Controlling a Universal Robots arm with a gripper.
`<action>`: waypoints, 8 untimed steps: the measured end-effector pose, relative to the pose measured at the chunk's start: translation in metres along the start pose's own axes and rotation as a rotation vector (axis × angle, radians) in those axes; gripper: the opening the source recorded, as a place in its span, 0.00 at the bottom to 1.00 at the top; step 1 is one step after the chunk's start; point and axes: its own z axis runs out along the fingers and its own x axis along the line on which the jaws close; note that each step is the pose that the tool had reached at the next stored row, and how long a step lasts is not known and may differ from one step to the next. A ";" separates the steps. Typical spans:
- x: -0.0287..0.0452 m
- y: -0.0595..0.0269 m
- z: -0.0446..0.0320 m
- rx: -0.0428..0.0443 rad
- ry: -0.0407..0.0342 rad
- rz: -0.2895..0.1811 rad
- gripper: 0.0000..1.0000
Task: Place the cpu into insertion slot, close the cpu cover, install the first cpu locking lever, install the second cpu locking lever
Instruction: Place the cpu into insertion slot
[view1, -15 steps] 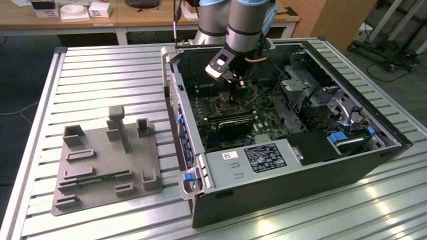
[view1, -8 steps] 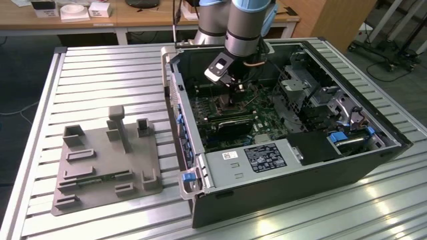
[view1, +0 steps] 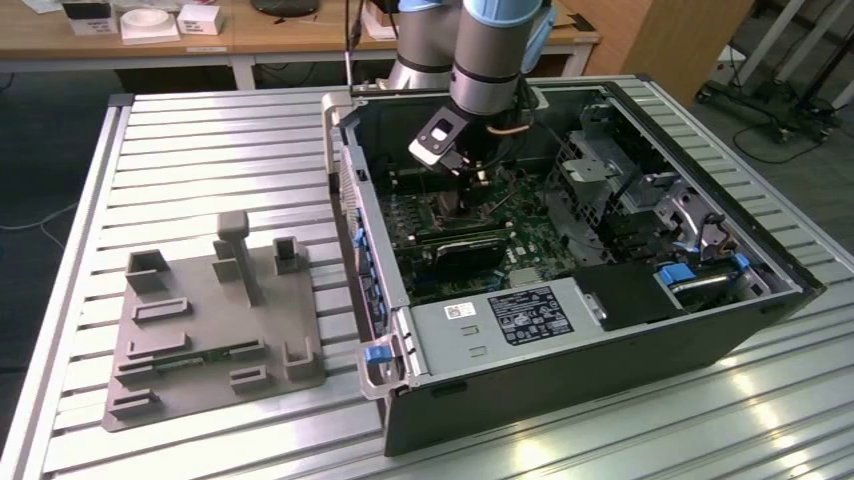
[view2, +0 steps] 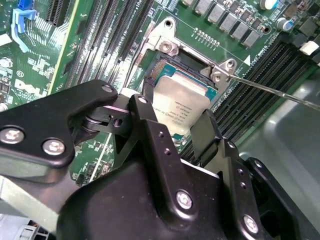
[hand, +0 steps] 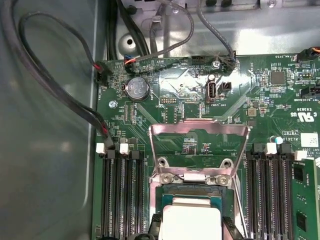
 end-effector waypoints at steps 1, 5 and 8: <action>0.0000 0.0000 0.0006 0.0000 -0.0030 0.000 0.54; -0.0002 0.0000 0.0048 0.0007 -0.0168 -0.006 0.54; -0.0003 -0.0001 0.0062 0.0008 -0.0183 -0.007 0.54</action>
